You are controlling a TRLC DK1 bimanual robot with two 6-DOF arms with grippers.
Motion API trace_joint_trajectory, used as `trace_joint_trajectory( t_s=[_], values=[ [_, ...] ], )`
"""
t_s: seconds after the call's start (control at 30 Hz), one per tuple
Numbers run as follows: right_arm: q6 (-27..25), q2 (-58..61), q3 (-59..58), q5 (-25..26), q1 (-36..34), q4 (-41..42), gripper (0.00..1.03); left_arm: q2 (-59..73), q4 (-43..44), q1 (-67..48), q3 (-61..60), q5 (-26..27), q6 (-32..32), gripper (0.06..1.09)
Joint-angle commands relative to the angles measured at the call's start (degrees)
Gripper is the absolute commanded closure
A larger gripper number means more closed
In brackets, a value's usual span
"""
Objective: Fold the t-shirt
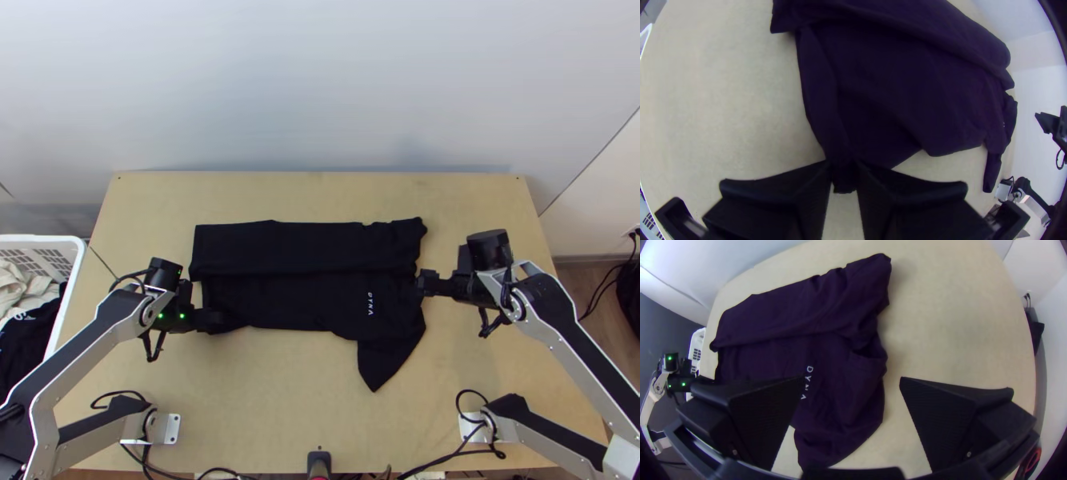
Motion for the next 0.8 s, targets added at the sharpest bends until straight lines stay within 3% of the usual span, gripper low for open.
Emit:
trace_joint_trajectory(
  t_s=[0.0,0.17,0.37,0.77],
  values=[
    [0.5,0.19,-0.68,-3.2,3.62,-2.57,0.05,-0.02,2.96,-0.03,-0.42,-2.26,-0.11,1.04],
    [-0.64,2.22,-1.74,-3.81,8.37,-2.75,0.08,-0.37,4.1,3.23,2.75,-3.57,0.06,1.04],
    [-1.61,6.96,-1.47,-5.13,20.06,-6.53,0.09,0.07,4.19,6.48,7.32,-4.72,0.59,1.04],
    [-1.61,16.37,-2.09,-6.63,38.51,-6.53,0.09,3.06,4.54,9.12,9.43,-6.21,0.68,1.04]
  ],
)
